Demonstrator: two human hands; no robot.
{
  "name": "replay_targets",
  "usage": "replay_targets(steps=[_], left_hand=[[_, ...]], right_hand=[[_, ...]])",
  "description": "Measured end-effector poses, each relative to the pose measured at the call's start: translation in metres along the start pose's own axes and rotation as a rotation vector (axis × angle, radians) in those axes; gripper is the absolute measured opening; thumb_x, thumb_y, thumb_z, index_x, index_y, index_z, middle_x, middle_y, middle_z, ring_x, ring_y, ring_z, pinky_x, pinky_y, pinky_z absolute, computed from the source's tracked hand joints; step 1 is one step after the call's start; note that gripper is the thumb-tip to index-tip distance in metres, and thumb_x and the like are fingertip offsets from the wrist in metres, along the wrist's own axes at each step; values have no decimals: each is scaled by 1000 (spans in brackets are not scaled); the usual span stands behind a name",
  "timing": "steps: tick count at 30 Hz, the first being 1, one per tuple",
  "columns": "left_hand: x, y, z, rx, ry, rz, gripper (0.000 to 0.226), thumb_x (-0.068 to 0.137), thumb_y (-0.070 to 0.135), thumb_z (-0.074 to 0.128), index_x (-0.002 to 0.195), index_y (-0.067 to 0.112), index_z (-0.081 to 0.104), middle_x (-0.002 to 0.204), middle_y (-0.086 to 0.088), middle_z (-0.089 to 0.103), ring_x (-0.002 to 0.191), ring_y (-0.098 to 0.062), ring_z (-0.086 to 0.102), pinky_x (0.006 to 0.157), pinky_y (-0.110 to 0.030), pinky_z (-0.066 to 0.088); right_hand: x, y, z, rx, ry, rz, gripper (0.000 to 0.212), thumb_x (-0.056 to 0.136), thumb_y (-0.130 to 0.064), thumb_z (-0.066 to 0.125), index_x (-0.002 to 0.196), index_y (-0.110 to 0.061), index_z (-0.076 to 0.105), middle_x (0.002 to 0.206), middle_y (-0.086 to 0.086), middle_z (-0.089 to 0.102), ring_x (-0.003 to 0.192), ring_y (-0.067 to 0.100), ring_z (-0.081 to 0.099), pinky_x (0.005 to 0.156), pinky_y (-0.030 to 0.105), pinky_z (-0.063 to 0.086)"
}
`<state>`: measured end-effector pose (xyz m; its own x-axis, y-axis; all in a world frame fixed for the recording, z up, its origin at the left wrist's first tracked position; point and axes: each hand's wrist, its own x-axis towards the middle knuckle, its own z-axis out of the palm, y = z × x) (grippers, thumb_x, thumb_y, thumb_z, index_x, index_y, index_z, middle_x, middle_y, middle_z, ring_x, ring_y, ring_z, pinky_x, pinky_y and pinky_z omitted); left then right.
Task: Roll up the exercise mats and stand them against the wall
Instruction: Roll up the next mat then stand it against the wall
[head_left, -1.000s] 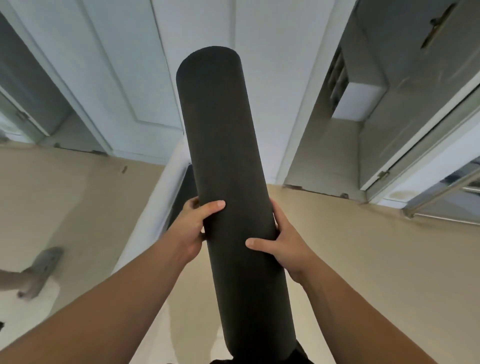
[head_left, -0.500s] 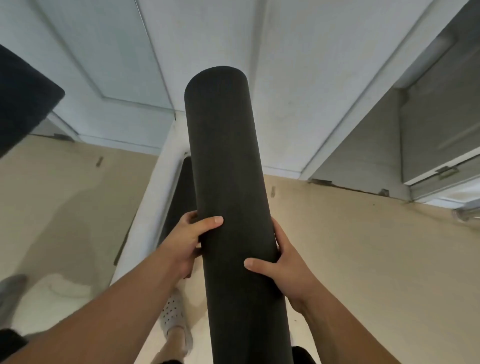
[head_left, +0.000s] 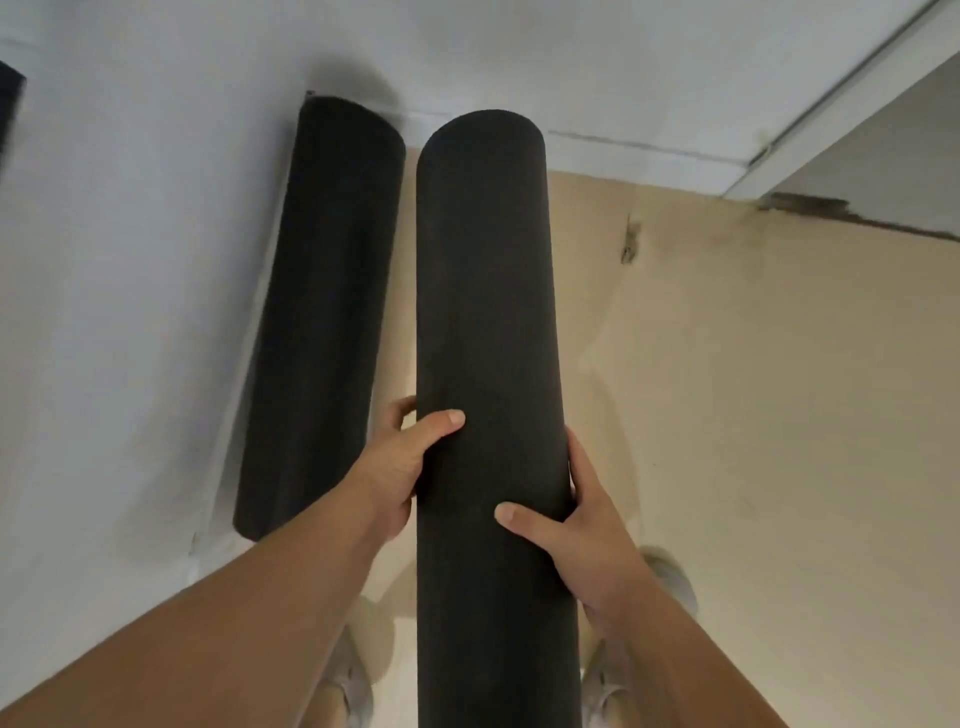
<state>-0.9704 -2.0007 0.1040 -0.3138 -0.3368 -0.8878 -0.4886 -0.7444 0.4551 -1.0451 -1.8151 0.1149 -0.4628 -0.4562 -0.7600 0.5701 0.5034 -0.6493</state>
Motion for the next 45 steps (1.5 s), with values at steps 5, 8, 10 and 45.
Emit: replay_targets(steps=[5,8,10,45], left_hand=[[76,-34,-5,78,-89,-54,68,75,32,83,135,30,52,126,-2,68,119,-27,60,109,-51,44],[121,-38,-7,90,-147,-58,75,68,35,81,137,29,53,130,-4,68,123,-30,60,111,-53,43],[149,-35,-8,98,-177,-50,78,67,37,79,140,26,53,131,-6,68,122,-31,62,107,-52,47],[39,57,-100,1845,154,303,65,101,62,37,159,37,22,170,0,15,157,-28,10,125,-57,15]], right_hand=[[50,47,-7,-63,61,-7,99,74,-23,95,149,-52,38,129,-25,66,118,7,67,96,35,60],[82,68,5,-101,122,-25,107,70,-34,95,154,-52,31,137,-23,62,123,8,63,102,40,57],[104,74,19,-131,174,-25,113,64,-48,92,155,-55,25,140,-24,58,126,11,61,104,43,56],[114,-54,73,-739,-27,187,91,96,-49,68,166,-32,13,127,0,64,80,10,64,85,30,50]])
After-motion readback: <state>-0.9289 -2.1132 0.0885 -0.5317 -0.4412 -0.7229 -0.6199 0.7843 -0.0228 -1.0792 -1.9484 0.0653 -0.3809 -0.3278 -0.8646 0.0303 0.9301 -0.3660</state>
